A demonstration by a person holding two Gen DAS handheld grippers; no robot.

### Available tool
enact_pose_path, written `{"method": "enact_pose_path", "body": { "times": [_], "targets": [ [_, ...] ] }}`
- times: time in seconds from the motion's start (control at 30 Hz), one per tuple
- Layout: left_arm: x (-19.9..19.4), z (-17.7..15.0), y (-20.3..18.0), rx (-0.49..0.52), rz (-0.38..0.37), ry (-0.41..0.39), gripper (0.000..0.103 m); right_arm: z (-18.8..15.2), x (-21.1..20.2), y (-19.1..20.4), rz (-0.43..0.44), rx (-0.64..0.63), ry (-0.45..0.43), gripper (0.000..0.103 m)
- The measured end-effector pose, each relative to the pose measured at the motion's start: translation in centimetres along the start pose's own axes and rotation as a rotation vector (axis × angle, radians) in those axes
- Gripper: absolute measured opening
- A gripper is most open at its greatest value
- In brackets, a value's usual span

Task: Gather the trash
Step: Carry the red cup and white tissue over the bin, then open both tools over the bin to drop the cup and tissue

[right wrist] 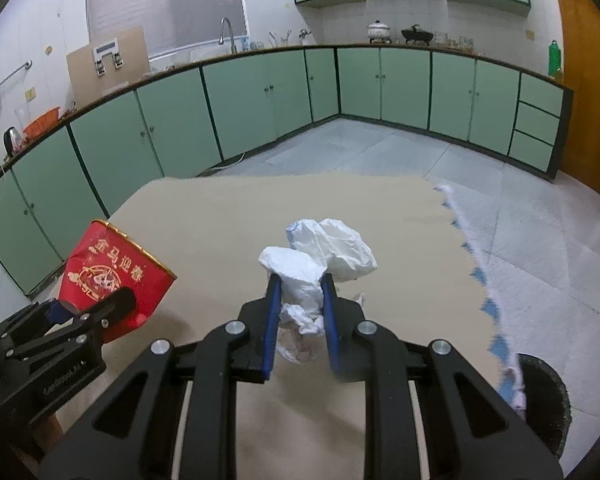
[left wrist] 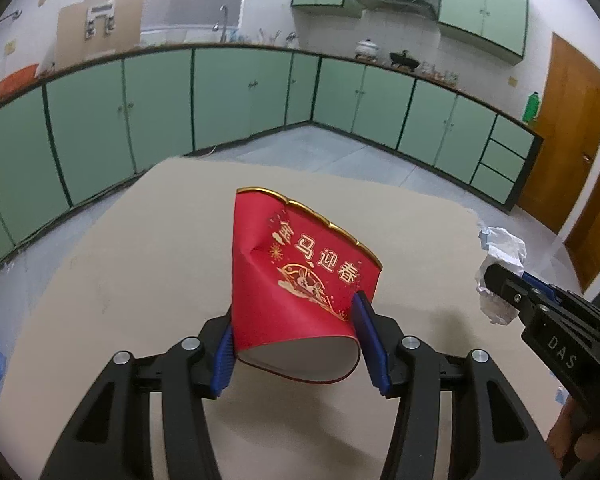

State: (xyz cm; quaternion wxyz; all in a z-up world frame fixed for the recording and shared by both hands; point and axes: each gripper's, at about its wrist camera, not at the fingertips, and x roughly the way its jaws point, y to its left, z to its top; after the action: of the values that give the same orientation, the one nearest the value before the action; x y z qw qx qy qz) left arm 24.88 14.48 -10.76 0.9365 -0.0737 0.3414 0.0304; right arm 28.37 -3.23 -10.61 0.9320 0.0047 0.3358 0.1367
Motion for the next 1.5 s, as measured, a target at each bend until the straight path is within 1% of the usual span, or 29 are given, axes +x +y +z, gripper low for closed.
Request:
{"method": "enact_pose_path", "body": {
  "times": [0.23,0.37,0.6,1.0,1.23,1.5],
  "targets": [
    [-1.5,0.4,-3.7,0.05,-0.05,-0.036,0.053,-0.6,-3.8,-2.5,-0.03,0.013,-0.03,0.019],
    [-2.1,0.3,-5.7,0.067,-0.083,-0.039,0.053,-1.0,-6.1,-4.5,-0.054,0.033,-0.045,0.019],
    [-3.0,-0.5,-10.5,0.121,-0.166,-0.037,0.053,-2.3,-9.9,-8.7,-0.102,0.082,-0.069,0.019],
    [-4.2,-2.6,-19.9,0.214,-0.314,-0.017,0.053,-6.2,-15.3,-16.8,-0.249,0.158,-0.079,0.019],
    [-4.3,-4.6,-25.4,0.272,-0.385,0.017,0.053,-8.8,-17.3,-20.7,-0.316,0.208,-0.07,0.019],
    [-3.6,-6.9,-29.9,0.316,-0.415,0.047,0.053,-11.3,-17.3,-24.2,-0.353,0.261,-0.044,0.019]
  ]
}}
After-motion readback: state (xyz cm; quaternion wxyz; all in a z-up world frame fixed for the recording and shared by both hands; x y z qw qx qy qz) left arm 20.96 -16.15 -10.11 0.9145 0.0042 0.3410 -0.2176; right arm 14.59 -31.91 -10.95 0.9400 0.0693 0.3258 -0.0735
